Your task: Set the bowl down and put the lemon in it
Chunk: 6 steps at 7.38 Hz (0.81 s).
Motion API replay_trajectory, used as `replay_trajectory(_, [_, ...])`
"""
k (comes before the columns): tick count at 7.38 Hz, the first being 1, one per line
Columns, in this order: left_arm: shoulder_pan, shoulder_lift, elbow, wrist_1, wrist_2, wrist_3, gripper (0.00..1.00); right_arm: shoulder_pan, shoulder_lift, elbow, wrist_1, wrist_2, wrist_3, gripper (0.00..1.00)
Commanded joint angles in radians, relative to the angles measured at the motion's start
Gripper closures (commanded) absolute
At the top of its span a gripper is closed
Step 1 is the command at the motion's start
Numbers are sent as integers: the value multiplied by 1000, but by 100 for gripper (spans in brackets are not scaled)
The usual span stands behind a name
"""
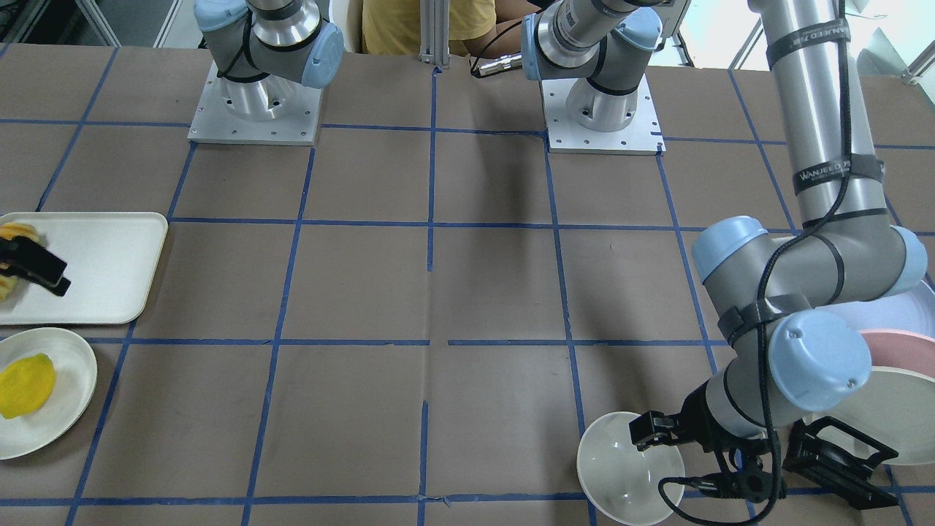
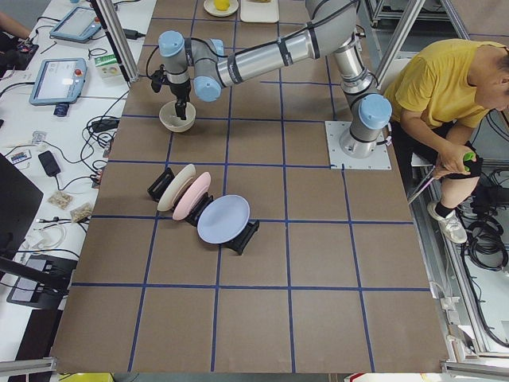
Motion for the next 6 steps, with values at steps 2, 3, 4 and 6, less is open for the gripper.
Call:
replay_trajectory(2, [22, -72, 24, 48, -8, 2, 18, -79, 214, 0, -220, -25, -70, 0])
replay_trajectory(3, [21, -77, 24, 51, -13, -4, 43, -79, 266, 0, -286, -28, -64, 0])
replay_trajectory(4, [22, -78, 22, 51, -13, 0, 66, -81, 294, 0, -318, -36, -62, 0])
replay_trajectory(6, [22, -89, 13, 54, -68, -1, 100, -82, 320, 0, -319, -94, -73, 0])
